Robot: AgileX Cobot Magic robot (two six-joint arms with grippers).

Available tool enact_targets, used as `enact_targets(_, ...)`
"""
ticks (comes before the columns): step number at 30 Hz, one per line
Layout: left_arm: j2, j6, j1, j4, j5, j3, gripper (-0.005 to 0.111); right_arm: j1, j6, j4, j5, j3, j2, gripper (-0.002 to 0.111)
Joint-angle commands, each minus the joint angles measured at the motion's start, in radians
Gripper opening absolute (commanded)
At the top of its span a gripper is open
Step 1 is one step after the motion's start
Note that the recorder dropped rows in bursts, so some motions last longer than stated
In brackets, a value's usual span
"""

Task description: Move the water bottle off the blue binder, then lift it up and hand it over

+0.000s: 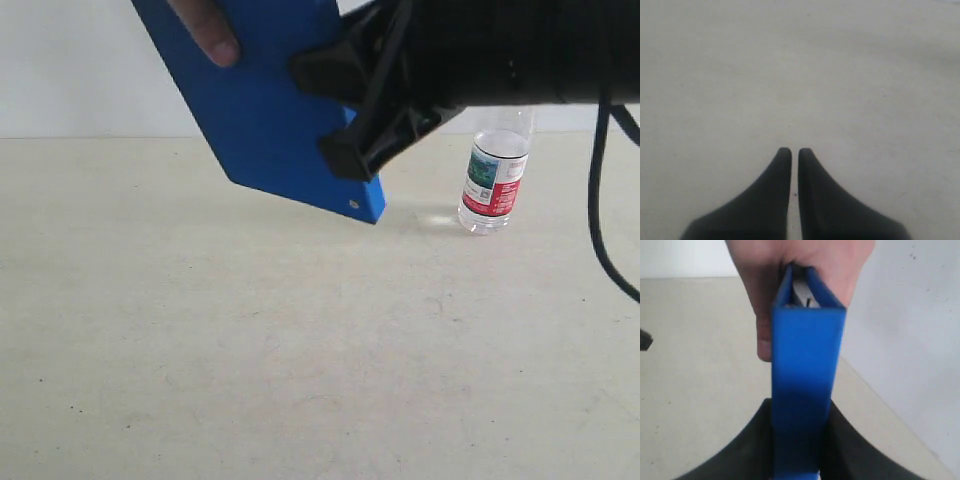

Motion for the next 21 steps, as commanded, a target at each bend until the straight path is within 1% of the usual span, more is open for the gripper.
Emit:
enact_targets(1, -0.005, -0.026, 0.002, -0.013, -0.031, 0.037, 0.005, 0.004, -0.011, 0.023, -0.071, -0.046, -0.013, 0.0)
enact_targets(3, -0.005, -0.026, 0.002, -0.013, -0.048, 0.039, 0.005, 0.004, -0.002, 0.023, -0.075, -0.046, -0.011, 0.0)
enact_targets(5, -0.005, -0.03, 0.002, -0.013, -0.068, 0.039, 0.005, 0.004, 0.002, 0.023, -0.069, -0.046, -0.011, 0.005)
enact_targets(6, -0.009, -0.043, 0.002, -0.013, -0.076, 0.039, 0.005, 0.004, 0.002, 0.023, -0.059, -0.046, -0.011, 0.01)
enact_targets(8, -0.033, -0.054, 0.002, -0.013, -0.101, 0.039, 0.005, 0.004, 0.002, 0.023, -0.051, -0.046, -0.013, 0.025)
enact_targets(10, -0.082, -0.064, 0.002, -0.013, -0.121, 0.036, 0.005, 0.004, 0.002, 0.023, -0.048, -0.046, -0.017, 0.038)
enact_targets(11, -0.121, -0.064, 0.002, -0.013, -0.122, 0.029, 0.005, 0.004, 0.002, 0.023, -0.052, -0.046, -0.028, 0.042)
enact_targets(15, -0.322, -0.064, 0.002, -0.004, -0.122, -0.005, 0.005, 0.004, 0.042, 0.023, -0.099, -0.046, -0.115, 0.043)
enact_targets(19, -0.551, -0.048, 0.002, -0.001, -0.101, -0.017, 0.005, 0.004, 0.222, 0.019, -0.061, -0.044, -0.279, 0.043)
enact_targets(21, -0.646, -0.045, 0.002, 0.014, -0.046, -0.013, 0.005, 0.004, 0.307, -0.019, -0.008, -0.013, -0.377, 0.043)
